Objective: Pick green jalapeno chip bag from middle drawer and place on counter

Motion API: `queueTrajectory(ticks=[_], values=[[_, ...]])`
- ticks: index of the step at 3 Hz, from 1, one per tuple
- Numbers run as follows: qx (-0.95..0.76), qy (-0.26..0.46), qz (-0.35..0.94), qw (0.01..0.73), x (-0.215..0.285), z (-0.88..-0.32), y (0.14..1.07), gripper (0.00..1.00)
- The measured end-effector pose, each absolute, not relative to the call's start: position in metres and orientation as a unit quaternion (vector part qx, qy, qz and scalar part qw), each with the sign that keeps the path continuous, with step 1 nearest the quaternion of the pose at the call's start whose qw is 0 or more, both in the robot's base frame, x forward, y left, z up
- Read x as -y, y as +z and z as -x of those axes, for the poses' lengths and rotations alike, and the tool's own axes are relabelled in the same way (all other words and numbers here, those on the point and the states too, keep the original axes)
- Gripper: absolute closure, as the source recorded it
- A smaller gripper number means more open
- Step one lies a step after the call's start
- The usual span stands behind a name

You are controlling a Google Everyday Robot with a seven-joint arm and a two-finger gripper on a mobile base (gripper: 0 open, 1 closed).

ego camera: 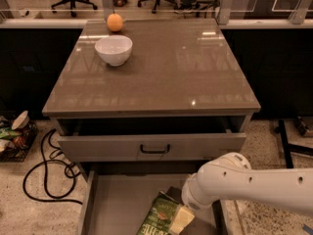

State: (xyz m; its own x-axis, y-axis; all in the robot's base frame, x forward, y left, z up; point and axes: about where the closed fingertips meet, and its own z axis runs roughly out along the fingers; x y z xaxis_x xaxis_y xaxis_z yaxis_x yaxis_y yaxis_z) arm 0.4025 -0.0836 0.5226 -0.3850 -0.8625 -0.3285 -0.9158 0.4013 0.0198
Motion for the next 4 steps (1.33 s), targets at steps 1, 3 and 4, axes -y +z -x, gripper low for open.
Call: queueTrajectory(ticks=[1,3,4], values=[[-0.825,0.117,0.538,0.130,0.077,-0.401,0.501,0.00],[-0.822,0.179,0.525,0.126,0.062,-0.381,0.426,0.00],[-0.819,0.210,0.519,0.126,0.042,-0.369,0.401,0.00]])
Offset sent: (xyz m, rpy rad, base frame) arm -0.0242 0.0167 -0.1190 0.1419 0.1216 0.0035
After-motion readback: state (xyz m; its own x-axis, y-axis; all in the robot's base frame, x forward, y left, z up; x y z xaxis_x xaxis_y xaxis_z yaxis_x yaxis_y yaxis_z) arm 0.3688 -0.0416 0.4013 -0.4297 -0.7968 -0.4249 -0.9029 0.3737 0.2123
